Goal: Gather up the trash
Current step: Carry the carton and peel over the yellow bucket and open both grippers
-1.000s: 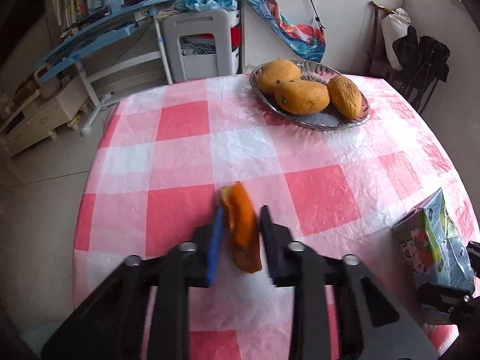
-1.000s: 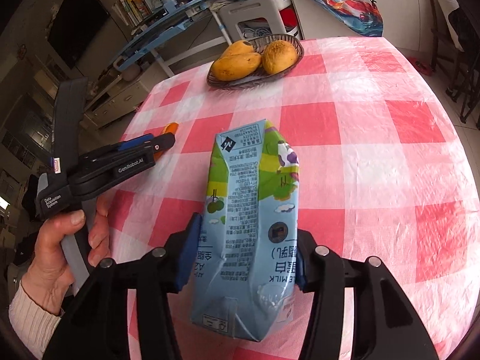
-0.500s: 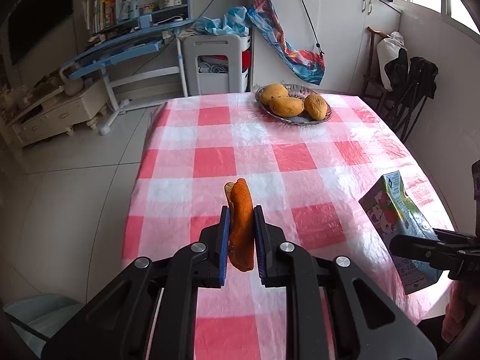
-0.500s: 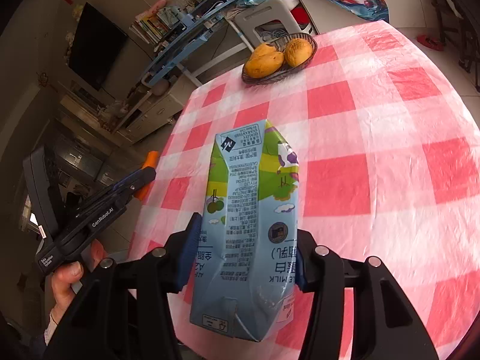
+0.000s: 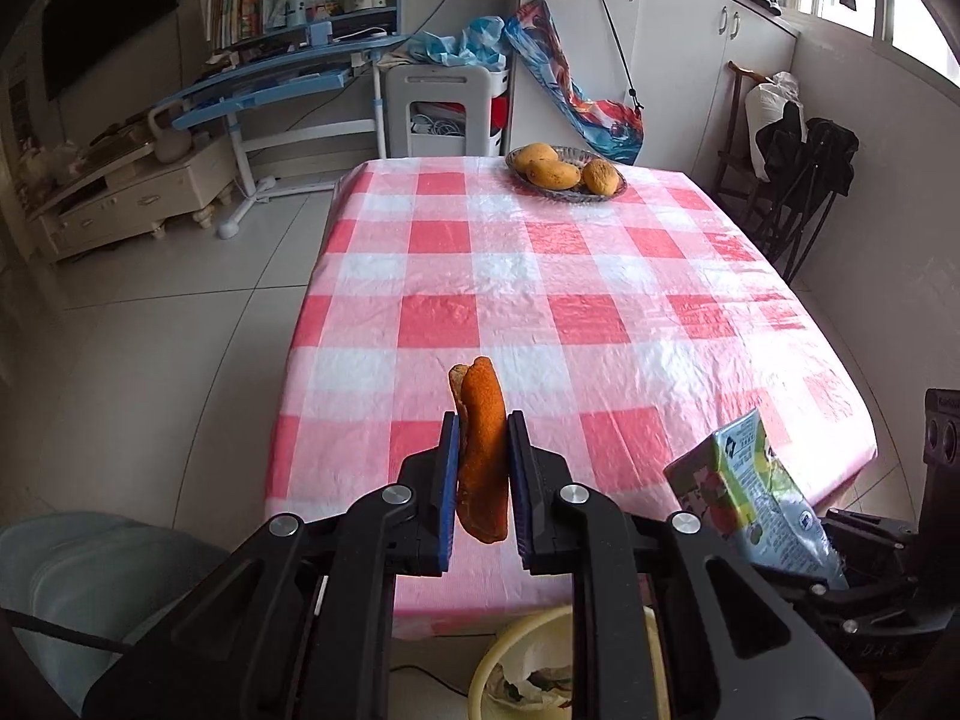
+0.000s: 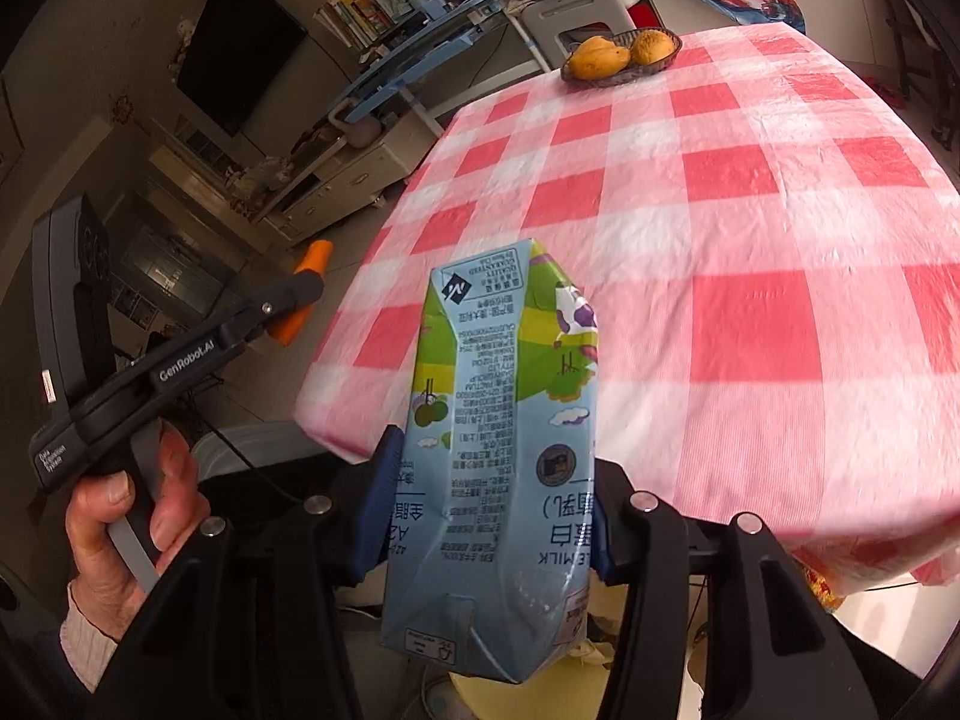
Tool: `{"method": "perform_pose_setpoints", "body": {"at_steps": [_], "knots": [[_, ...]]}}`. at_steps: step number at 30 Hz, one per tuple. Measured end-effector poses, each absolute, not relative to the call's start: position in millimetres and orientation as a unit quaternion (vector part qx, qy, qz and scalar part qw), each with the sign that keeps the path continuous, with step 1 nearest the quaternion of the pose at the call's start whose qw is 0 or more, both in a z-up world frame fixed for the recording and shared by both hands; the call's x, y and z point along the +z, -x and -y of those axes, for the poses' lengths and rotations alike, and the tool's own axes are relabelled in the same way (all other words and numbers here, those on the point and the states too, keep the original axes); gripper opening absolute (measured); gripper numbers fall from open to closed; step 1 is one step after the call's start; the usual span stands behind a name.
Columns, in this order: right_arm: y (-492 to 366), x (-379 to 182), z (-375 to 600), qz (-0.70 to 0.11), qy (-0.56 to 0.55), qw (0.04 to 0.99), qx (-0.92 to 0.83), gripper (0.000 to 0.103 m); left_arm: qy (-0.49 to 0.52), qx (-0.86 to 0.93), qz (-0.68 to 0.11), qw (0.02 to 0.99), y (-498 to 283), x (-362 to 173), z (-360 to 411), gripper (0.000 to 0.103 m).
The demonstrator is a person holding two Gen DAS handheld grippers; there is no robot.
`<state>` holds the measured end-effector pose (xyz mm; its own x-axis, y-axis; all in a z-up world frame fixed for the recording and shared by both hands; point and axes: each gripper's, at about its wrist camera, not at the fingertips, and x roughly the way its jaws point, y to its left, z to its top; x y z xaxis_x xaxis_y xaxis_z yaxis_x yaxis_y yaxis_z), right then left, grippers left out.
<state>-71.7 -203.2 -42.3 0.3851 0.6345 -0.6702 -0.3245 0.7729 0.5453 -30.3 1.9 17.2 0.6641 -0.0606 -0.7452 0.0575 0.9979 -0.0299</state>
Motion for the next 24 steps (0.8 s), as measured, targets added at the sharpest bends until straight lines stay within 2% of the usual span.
{"method": "perform_pose_setpoints", "body": {"at_steps": [11,13,24], "knots": [[120,-66,181,-0.513,-0.099,0.809,0.269,0.053,0.006,-0.053,-0.428,0.902,91,4,4,0.015],[118,-67,187,-0.510,-0.104,0.819,0.243,0.069,0.004,-0.053,-0.437,0.898,97,-5,5,0.015],[124,-52,222,-0.452,-0.170,0.856,0.185,0.076,-0.015,-0.096,-0.503,0.859,126,-53,24,0.015]]}}
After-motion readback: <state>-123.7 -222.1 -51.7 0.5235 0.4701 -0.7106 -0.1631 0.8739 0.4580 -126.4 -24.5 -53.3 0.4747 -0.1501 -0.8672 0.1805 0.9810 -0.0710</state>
